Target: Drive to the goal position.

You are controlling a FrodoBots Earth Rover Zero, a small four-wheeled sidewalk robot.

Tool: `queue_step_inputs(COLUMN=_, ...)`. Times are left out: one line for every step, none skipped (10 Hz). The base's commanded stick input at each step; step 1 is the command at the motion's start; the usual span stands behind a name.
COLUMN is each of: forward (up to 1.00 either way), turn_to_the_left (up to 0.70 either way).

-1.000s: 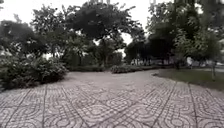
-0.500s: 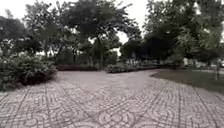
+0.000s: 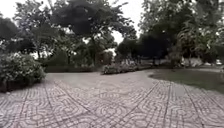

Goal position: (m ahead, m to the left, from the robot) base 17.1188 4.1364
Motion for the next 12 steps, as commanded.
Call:
queue_step_inputs(forward=1.00, turn_to_the_left=0.00)
queue_step_inputs(forward=1.00, turn_to_the_left=0.00)
queue_step_inputs(forward=1.00, turn_to_the_left=0.00)
queue_step_inputs(forward=1.00, turn_to_the_left=0.00)
queue_step_inputs(forward=1.00, turn_to_the_left=0.00)
queue_step_inputs(forward=1.00, turn_to_the_left=-0.18)
queue_step_inputs(forward=1.00, turn_to_the_left=-0.01)
queue_step_inputs(forward=1.00, turn_to_the_left=0.00)
queue_step_inputs(forward=1.00, turn_to_the_left=0.00)
queue_step_inputs(forward=1.00, turn_to_the_left=0.00)
queue_step_inputs(forward=1.00, turn_to_the_left=0.00)
queue_step_inputs(forward=1.00, turn_to_the_left=-0.17)
